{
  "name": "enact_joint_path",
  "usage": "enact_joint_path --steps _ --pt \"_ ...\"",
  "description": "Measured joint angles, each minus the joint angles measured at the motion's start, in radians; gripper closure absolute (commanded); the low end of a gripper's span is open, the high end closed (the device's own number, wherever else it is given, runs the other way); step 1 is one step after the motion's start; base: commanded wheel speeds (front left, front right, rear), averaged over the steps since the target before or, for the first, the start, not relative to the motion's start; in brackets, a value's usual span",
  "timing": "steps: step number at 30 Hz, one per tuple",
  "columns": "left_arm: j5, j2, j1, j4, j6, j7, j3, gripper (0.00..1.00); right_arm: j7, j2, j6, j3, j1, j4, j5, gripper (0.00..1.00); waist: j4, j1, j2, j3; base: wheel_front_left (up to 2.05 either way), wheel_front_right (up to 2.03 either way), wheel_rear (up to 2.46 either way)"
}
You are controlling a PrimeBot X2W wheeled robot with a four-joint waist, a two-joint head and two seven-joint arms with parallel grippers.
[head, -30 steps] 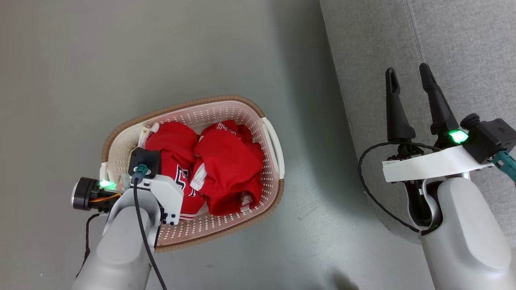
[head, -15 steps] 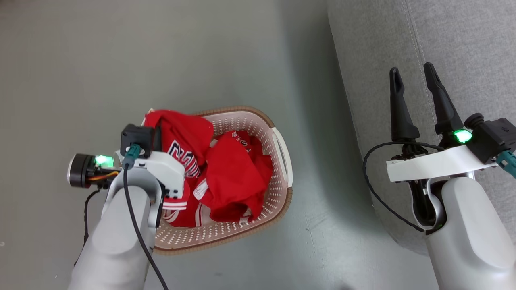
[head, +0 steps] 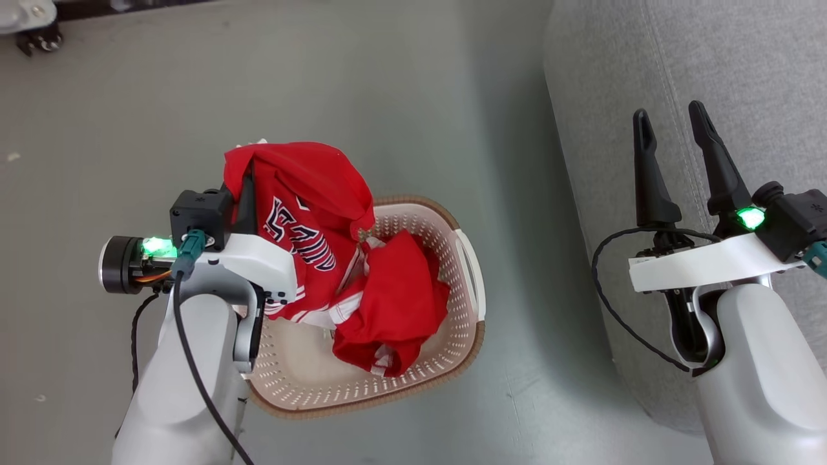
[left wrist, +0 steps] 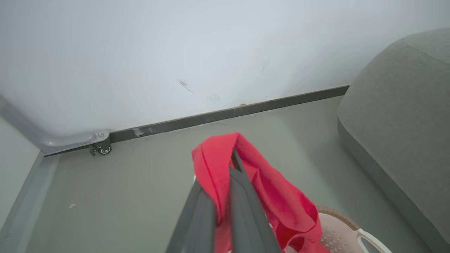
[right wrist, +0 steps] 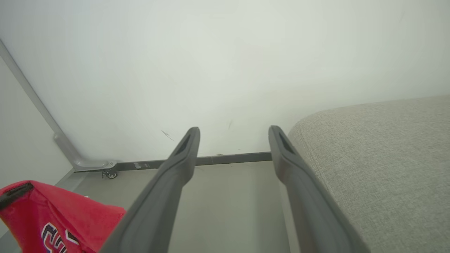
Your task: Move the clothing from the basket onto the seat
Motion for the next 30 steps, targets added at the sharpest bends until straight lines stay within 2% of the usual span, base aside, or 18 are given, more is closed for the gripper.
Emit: enact_joint_path --steps 23,30 --pt "-0.053 -0.003 0.152 -0.225 0.007 0.000 0.044 1.00 -0.003 -0.028 0.000 0.006 0.058 0.028 -0.006 0.00 0.063 -0.0001 0.0000 -0.178 0.00 0.00 0.00" --pt "-0.069 -0.004 0.195 -0.291 -0.008 -0.001 0.053 1.00 -0.003 -0.047 0.000 0.071 0.070 0.032 -0.002 0.00 0.082 0.0000 0.0000 -0.245 0.00 0.00 0.00"
